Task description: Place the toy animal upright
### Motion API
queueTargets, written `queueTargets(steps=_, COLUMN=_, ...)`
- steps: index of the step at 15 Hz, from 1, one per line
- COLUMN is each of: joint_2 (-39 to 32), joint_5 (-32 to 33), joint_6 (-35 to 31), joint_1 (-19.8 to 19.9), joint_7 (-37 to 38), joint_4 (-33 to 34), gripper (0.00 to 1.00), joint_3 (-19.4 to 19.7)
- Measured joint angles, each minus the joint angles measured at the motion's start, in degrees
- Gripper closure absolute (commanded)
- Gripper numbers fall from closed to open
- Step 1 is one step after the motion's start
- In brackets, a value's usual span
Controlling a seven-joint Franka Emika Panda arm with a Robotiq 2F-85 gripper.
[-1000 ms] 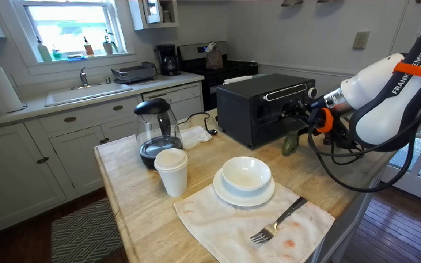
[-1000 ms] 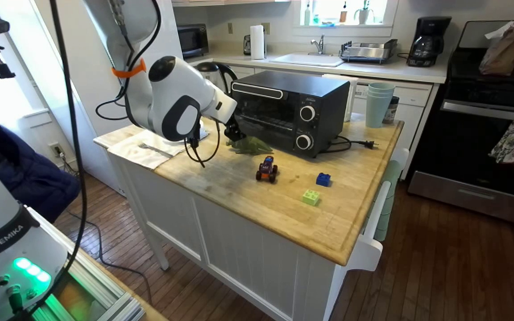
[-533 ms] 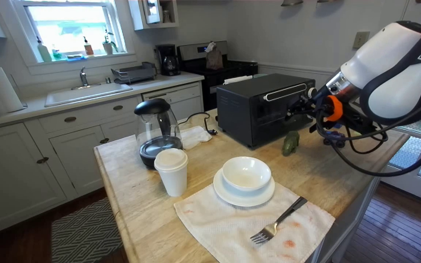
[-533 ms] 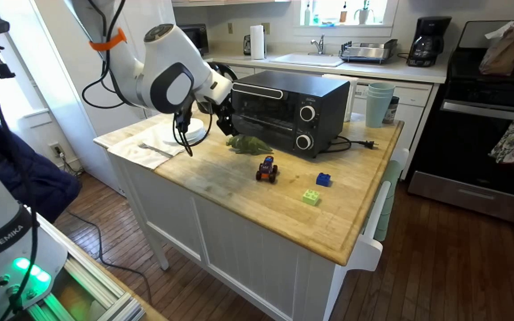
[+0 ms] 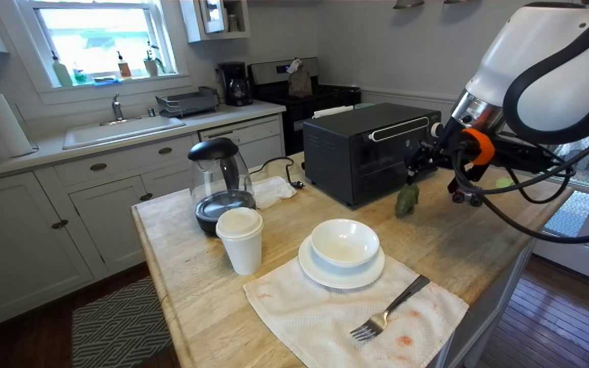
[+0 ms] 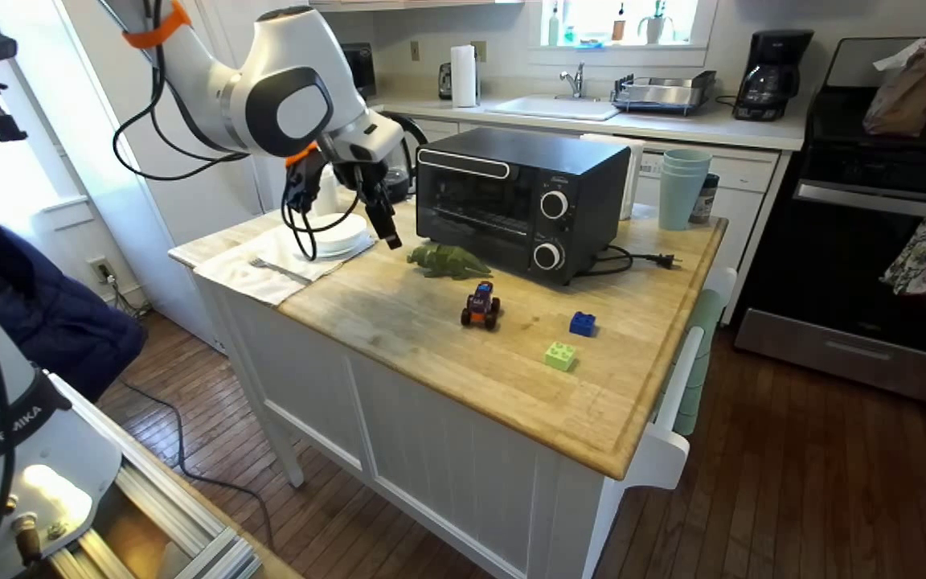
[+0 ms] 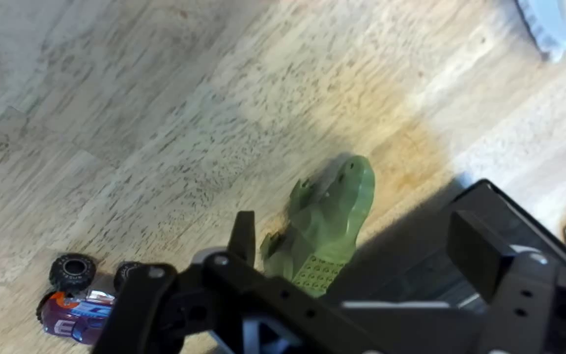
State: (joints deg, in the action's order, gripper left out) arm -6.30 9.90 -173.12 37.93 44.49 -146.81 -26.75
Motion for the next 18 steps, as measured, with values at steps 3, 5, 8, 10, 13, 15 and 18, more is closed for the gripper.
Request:
queueTargets(steps=3, joint_2=2.5, joint_5=-6.3, joint_6=8.3, joint_1=2.4, joint_7=-9.3, joint_4=0.2, gripper=0.0, joint_3=-3.4)
queueTargets(steps=5, joint_2=5.8, joint_5=-9.3, joint_6=13.9, joint_1=-3.7, joint_7=-14.8, joint_4=0.2, gripper=0.0, joint_3=3.2)
queueTargets(steps=8, joint_2=12.3, joint_5=-7.8, joint_6=21.5, joint_1=-13.7, joint_7=-17.2, joint_4=0.0, gripper=0.0, joint_3=15.1)
queueTargets(steps=10, joint_2=15.9, joint_5=-4.8, joint_6=25.2, joint_1=-17.1, joint_7=-17.2, joint_4=-0.1, gripper=0.0, joint_3=19.6)
queueTargets(steps=13, joint_2=19.2, joint_5=-1.6, joint_6=28.2, joint_1=-19.3, joint_7=-17.2, joint_4=-0.1, gripper=0.0, joint_3=22.9)
queueTargets(steps=15, joint_2=20.1, joint_5=-1.5, joint_6=28.6, joint_1=-20.3, joint_7=-17.8, joint_4=-0.2, gripper=0.0, joint_3=24.2)
queueTargets(steps=18, joint_2=20.2, joint_5=-1.5, joint_6=28.6, joint_1=-20.8, joint_7=-18.0, joint_4=-0.4, gripper=0.0, joint_3=24.7)
